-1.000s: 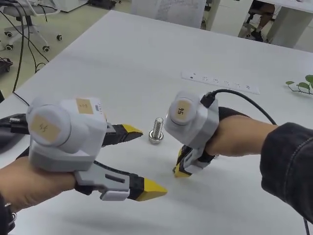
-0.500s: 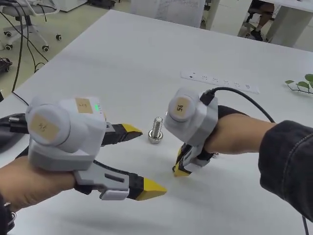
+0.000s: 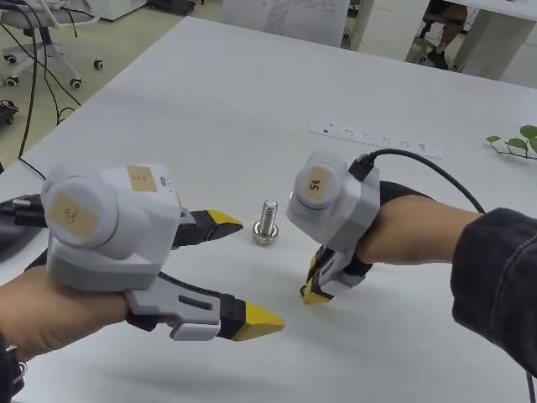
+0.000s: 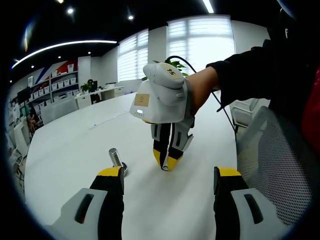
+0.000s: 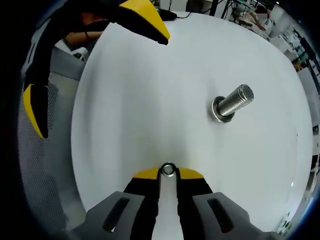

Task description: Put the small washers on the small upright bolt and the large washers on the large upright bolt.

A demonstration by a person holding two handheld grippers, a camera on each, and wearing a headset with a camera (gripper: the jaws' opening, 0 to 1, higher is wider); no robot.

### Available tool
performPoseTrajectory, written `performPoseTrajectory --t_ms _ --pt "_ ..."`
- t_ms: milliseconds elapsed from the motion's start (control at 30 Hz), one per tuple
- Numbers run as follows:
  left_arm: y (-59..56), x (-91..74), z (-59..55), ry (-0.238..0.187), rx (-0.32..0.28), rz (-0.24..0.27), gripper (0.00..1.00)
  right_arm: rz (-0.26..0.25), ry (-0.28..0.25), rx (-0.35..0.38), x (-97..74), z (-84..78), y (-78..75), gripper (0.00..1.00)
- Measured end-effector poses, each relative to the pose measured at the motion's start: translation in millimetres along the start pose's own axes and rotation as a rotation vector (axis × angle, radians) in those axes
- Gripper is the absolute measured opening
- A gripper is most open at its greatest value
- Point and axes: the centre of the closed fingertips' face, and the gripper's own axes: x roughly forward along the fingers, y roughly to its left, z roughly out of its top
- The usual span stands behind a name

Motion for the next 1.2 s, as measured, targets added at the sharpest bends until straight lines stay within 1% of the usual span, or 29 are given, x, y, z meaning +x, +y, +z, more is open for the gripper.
performPoseTrajectory --t_ms 200,400,600,900,1133,1200 --pt "-0.7 0.6 0.0 0.001 0.001 -0.003 0.73 -0.009 -0.008 0.022 -15.0 -10.2 -4.5 0.13" --pt "-0.1 2.2 -0.7 0.003 0.002 -0.006 0.73 -0.036 -0.014 0.049 -31.7 -23.7 -12.4 0.13" --pt "0.0 3.3 -0.8 0.002 0.001 -0.007 0.73 -0.051 -0.027 0.076 -45.6 -32.9 -14.9 0.13" --pt "-0.3 5.1 -1.2 0.008 0.002 -0.011 0.73 -0.103 -0.042 0.113 -70.2 -46.5 -33.9 0.13" --pt "-0.2 5.6 -1.1 0.011 0.001 -0.012 0.73 -0.137 -0.049 0.131 -84.3 -51.4 -43.0 0.13" --pt "-0.4 5.6 -1.1 0.011 0.001 -0.012 0.73 -0.151 -0.048 0.135 -86.8 -54.4 -49.1 0.13"
